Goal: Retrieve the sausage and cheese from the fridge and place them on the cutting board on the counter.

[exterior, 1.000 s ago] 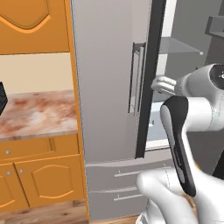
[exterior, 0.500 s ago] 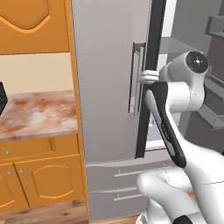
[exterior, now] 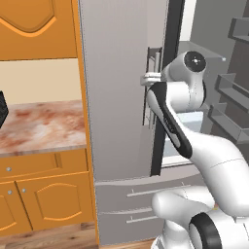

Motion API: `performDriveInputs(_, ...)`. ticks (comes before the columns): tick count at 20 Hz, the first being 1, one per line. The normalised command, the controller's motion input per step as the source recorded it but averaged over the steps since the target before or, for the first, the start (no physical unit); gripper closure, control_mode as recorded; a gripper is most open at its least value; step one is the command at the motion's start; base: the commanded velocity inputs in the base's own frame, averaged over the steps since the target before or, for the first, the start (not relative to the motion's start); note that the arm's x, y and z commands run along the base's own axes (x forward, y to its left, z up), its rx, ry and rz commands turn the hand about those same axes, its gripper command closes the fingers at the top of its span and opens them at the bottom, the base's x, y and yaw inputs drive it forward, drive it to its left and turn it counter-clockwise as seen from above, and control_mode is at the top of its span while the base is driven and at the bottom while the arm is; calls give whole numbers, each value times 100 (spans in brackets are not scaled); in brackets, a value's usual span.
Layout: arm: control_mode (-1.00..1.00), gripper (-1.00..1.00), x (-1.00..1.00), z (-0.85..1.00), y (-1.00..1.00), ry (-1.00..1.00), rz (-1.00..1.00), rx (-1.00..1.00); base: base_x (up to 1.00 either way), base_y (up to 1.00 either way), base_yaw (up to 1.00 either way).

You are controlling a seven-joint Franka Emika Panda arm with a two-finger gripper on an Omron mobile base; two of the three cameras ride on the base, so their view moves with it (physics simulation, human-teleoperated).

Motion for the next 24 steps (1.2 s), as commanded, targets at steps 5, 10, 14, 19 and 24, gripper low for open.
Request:
performDriveInputs(5, -100, -100, 66, -17, -2, -9, 0, 0, 0, 0, 0)
performDriveInputs(10, -100, -100, 70, -15, 0, -13, 0, 0, 0, 0, 0)
performDriveInputs(14, -100, -100, 60, -9, 0, -7, 0, 0, 0, 0, 0)
performDriveInputs(19, -100, -100, 76, 0, 0, 5, 0, 0, 0, 0, 0)
performDriveInputs(24, -100, 100, 16, 0, 0, 4, 0, 0, 0, 0, 0)
